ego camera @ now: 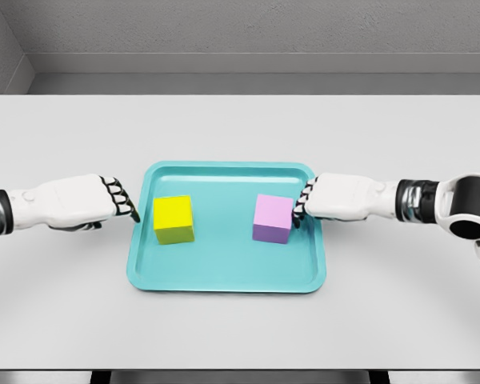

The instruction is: Push two cubes

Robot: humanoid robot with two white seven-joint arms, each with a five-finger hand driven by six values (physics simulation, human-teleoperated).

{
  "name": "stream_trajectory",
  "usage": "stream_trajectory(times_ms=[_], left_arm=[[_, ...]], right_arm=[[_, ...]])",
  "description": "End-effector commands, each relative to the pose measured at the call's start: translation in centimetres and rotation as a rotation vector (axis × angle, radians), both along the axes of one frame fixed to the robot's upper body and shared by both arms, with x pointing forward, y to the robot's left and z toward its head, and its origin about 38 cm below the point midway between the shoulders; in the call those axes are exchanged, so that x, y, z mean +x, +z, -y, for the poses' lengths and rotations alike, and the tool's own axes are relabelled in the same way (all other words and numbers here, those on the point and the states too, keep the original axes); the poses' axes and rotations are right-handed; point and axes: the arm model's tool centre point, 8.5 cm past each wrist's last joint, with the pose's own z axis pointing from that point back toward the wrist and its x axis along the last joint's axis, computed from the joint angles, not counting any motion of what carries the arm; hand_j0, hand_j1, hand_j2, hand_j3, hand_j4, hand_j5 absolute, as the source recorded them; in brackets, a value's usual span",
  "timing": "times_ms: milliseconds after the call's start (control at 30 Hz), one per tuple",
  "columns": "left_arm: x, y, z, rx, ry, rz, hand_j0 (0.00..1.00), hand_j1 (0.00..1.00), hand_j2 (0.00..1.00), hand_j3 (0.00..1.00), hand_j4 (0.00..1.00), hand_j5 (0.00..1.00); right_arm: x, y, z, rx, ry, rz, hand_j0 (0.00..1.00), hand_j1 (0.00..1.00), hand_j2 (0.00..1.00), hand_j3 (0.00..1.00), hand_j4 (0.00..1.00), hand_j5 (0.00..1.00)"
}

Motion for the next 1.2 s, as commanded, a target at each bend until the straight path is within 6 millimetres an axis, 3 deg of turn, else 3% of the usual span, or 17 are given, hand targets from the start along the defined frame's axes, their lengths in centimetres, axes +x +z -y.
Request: stream_trajectory(times_ms=[0,333,967,1167], left_arm=[[0.1,-0.1,0.5,-0.015,-0.003,-0.001,0.73,0.73,0.73,0.73,0.73,0.73],[0.1,-0.2,0.9,-0.026,-0.009,-0.006,0.73,0.73,0.73,0.73,0.73,0.73],[0.3,-0.4,2.5,-0.061,-0.027,-0.006,0.73,0.73,0.73,0.73,0.73,0.73],[0.2,-0.2,3.2,-0.078,-0.044,0.001,0.73,0.73,0.73,0.73,0.73,0.73]], right_arm=[[0.0,0.0,-0.2,0.006,0.001,-0.004,0.55,0.55,0.55,0.55,0.55,0.55],[0.1,0.1,-1.7,-0.002,0.039,0.007,0.54,0.54,0.54,0.54,0.54,0.54],[2.4,0.1,-1.9,-0.014,0.0,0.022,0.54,0.54,0.54,0.54,0.54,0.54],[2.9,1.1,-1.9,-0.014,-0.002,0.043,0.54,0.54,0.54,0.54,0.54,0.54]])
